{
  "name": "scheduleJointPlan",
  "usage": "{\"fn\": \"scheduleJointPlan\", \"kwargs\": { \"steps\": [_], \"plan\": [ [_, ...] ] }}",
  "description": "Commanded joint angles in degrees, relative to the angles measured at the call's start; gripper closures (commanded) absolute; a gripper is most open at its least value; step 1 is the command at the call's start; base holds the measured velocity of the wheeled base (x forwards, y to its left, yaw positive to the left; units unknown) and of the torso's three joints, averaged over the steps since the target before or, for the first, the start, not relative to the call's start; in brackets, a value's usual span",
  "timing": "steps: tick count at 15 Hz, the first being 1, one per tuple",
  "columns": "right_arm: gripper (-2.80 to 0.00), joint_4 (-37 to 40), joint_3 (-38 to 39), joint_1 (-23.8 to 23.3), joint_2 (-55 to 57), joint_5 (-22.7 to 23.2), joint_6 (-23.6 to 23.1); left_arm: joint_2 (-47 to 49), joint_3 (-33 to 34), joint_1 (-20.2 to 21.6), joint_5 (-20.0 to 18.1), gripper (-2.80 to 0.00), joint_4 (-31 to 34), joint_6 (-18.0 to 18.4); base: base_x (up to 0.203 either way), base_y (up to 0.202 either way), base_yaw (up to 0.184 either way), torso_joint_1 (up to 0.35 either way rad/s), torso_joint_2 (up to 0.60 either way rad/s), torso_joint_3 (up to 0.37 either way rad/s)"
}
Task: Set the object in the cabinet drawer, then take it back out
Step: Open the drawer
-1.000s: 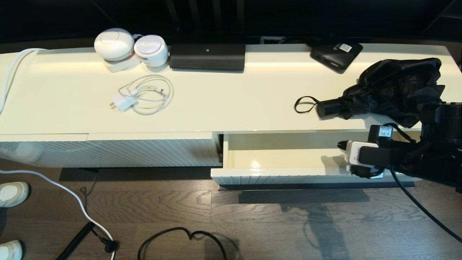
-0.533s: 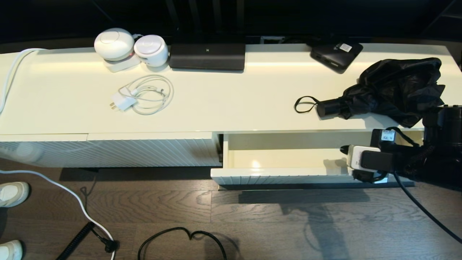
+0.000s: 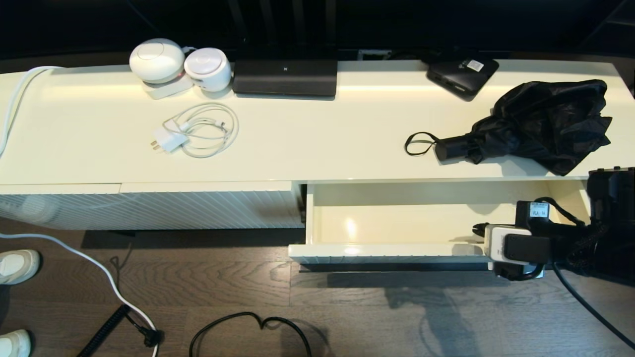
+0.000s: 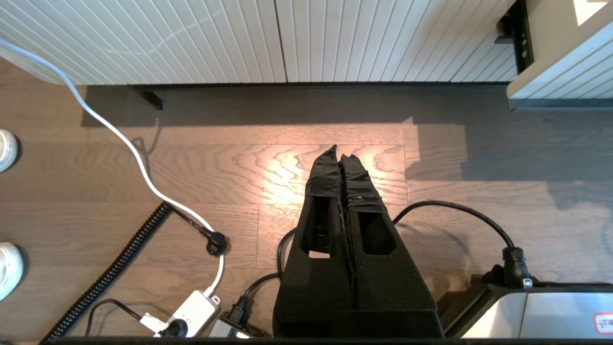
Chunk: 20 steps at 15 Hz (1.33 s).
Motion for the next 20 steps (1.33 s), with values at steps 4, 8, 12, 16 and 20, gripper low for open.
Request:
{"fn": "scheduleJointPlan", "kwargs": {
  "steps": [4,8,12,16,20],
  "plan": [
    [0.0,0.61,4.74,0.0,-2.77,0.1,-0.42,0.0,-0.01,-0.05,0.01,0.0,-0.02,-0.02,0.0,0.0,0.0,0.0,0.0,0.0],
    [0.0,1.03,8.75,0.0,-5.12,0.01,-0.51,0.0,-0.01,0.04,0.01,0.0,-0.02,-0.02,0.0,0.0,0.0,0.0,0.0,0.0],
    [0.0,1.75,14.3,0.0,-8.01,0.1,-0.51,0.0,-0.01,-0.03,0.01,0.0,-0.02,-0.02,0.0,0.0,0.0,0.0,0.0,0.0],
    [0.0,3.56,17.22,0.0,-10.55,0.07,-0.51,0.0,-0.01,-0.04,0.01,0.0,-0.02,-0.02,0.0,0.0,0.0,0.0,0.0,0.0],
    [0.0,5.78,17.1,-0.01,-11.93,0.08,-0.51,0.0,0.06,0.04,0.01,0.0,-0.02,-0.02,0.0,0.0,0.0,0.0,0.0,0.0]
  ]
}}
